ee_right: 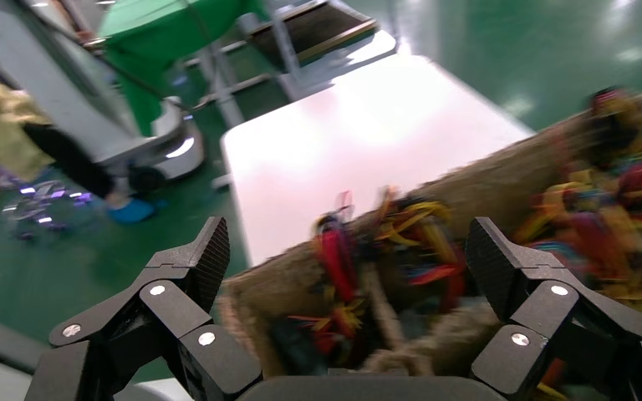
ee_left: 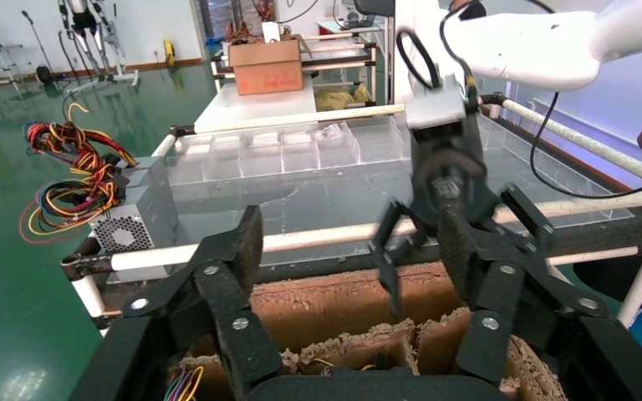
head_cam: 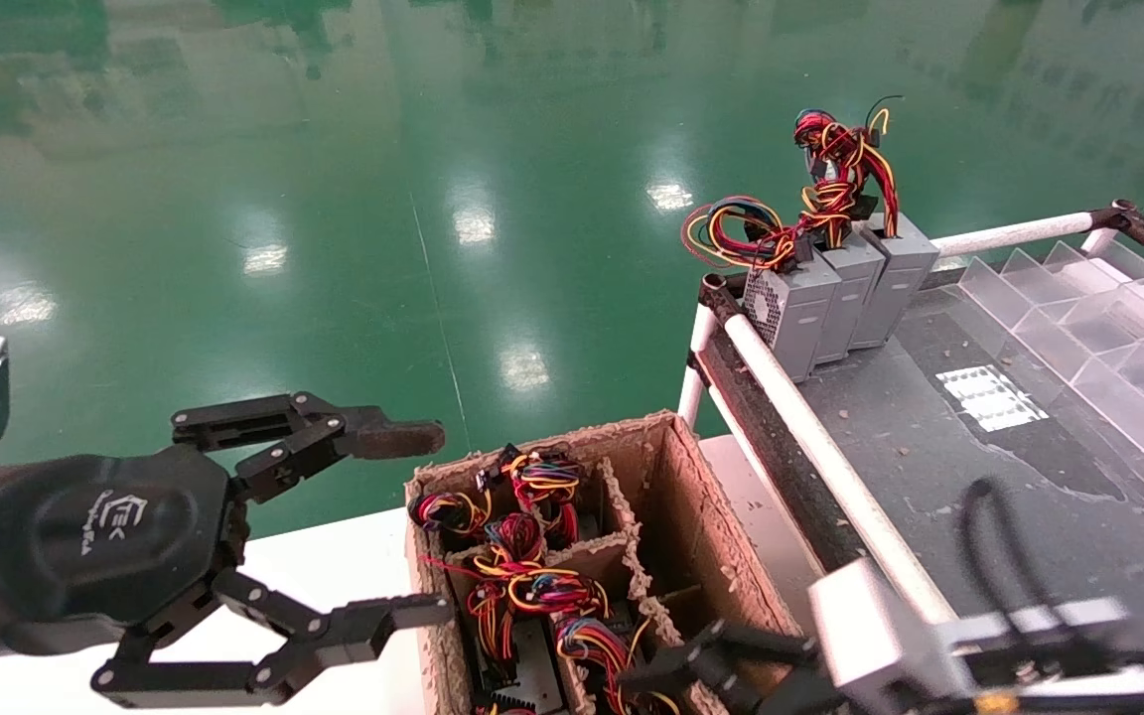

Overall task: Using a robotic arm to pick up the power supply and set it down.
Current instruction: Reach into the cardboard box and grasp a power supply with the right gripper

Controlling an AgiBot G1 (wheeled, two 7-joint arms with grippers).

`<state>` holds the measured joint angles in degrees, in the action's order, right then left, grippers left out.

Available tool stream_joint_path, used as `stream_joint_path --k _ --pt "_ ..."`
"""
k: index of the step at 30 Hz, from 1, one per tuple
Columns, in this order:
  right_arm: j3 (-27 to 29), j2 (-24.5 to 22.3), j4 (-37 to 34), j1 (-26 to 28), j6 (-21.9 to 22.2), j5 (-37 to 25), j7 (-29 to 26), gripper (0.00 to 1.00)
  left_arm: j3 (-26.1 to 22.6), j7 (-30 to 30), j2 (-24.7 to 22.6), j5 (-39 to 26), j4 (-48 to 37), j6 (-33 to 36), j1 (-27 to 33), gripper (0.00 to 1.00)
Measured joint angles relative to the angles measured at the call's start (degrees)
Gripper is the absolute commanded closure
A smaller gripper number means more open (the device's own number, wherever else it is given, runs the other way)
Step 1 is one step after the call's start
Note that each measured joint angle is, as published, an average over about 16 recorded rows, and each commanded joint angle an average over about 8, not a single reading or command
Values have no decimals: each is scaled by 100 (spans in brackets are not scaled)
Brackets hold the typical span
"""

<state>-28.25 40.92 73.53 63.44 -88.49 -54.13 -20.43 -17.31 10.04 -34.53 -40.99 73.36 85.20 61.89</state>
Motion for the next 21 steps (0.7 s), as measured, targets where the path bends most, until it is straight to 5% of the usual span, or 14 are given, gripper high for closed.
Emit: stream_joint_path --k 7,9,15,17,21 --pt "-369 333 13 23 -67 -179 -42 0 -2 -1 1 1 0 -1 0 0" --pt "-438 396 35 15 -59 -199 -20 16 -2 -1 1 2 0 -1 1 0" --pt "-599 555 132 -31 -4 -248 80 91 -4 -2 2 3 0 -2 1 0" --pt "-643 602 160 -50 26 -275 120 100 -5 -2 2 3 0 -2 1 0" --pt "-716 686 206 -84 102 -349 206 100 -6 -3 2 4 0 -2 1 0"
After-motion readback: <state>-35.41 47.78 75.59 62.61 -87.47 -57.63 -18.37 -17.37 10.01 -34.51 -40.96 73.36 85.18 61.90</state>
